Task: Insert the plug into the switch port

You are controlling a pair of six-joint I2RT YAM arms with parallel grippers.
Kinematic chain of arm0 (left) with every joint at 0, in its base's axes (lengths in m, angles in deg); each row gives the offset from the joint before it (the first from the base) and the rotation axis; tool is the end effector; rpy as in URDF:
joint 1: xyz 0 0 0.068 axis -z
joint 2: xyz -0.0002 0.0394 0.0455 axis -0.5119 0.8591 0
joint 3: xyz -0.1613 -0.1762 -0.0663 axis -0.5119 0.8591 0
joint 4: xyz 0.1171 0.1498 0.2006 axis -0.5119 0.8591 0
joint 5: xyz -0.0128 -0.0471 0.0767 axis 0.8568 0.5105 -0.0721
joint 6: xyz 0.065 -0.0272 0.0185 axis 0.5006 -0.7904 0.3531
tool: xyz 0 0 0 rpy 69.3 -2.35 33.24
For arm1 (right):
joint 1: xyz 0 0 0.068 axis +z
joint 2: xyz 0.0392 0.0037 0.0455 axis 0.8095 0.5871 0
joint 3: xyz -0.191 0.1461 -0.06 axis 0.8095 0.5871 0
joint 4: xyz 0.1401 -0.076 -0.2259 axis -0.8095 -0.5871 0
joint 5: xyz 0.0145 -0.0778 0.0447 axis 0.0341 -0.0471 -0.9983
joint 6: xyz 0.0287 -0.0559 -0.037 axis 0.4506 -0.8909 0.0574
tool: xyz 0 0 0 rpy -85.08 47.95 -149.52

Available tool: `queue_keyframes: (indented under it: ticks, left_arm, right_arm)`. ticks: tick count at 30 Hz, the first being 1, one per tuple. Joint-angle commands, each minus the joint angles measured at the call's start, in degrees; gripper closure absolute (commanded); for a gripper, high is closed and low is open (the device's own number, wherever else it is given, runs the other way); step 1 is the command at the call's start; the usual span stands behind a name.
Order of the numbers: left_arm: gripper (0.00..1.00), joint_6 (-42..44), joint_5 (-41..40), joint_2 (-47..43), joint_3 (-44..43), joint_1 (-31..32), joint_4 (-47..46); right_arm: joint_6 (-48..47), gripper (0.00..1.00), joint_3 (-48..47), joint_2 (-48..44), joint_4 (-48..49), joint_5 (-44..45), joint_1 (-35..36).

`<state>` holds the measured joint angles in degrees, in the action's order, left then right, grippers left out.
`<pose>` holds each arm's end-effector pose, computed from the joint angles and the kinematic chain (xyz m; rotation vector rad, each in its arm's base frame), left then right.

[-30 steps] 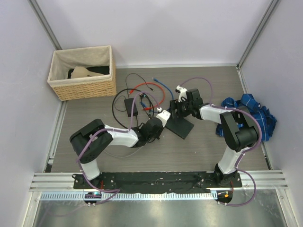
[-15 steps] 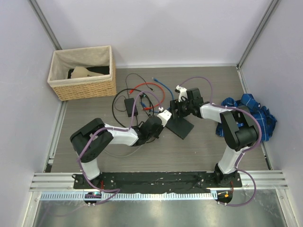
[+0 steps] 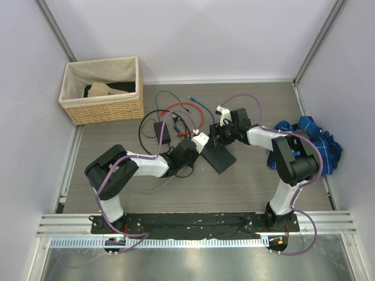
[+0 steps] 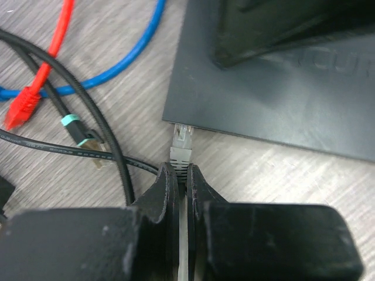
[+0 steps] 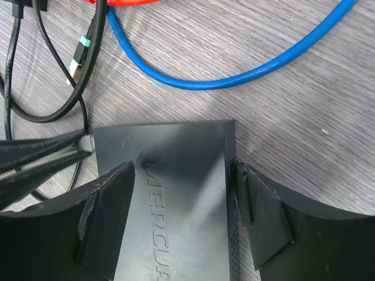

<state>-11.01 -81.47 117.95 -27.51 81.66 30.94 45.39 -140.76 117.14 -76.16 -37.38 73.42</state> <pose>0.2474 -0.2838 0.0905 0.7584 2.0563 -0.3122 0.3463 0.1521 0.1001 -0.5725 2.3706 0.7743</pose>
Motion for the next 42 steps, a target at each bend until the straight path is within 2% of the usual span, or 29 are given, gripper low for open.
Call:
queue_keyframes:
  ticks: [1,4,6,9,17,21,27,33,42]
  left_arm:
    - [1.0,1.9,10.9,-2.0,-4.5,2.9,-14.2]
    - [1.0,3.9,14.1,-4.5,-3.5,2.9,-13.2]
    - [1.0,5.9,9.9,-5.4,-2.6,2.6,-12.6]
    - [1.0,2.3,11.1,-5.2,-2.0,0.2,-13.8]
    - [1.0,-2.2,3.9,-1.3,-5.9,0.6,-15.6]
    - [1.0,-0.8,4.6,-0.2,-6.3,0.8,-18.1]
    - [1.0,1.1,4.6,-3.7,-8.6,0.8,-18.8]
    - [1.0,0.8,5.8,-1.0,-12.4,0.8,-18.1]
    - [1.0,-2.9,5.7,1.4,-6.8,0.9,-20.8]
  right_arm:
    - [2.5,0.24,0.8,4.3,-10.6,-11.6,3.7]
    - [2.3,0.24,0.2,5.1,-10.7,-12.0,3.7]
    - [1.8,0.24,0.1,5.2,-10.8,-12.4,3.7]
    - [1.4,0.24,-0.2,5.6,-11.4,-13.4,3.8]
    - [1.0,0.24,-0.4,6.5,-12.6,-12.8,6.4]
    - [0.7,0.24,0.5,6.9,-12.8,-15.3,7.5]
    - [1.3,0.24,0.8,8.5,-12.4,-15.6,8.8]
    - [0.9,0.24,0.4,8.6,-12.8,-16.7,10.0]
    - [2.5,0.24,1.2,8.4,-12.5,-12.9,9.2]
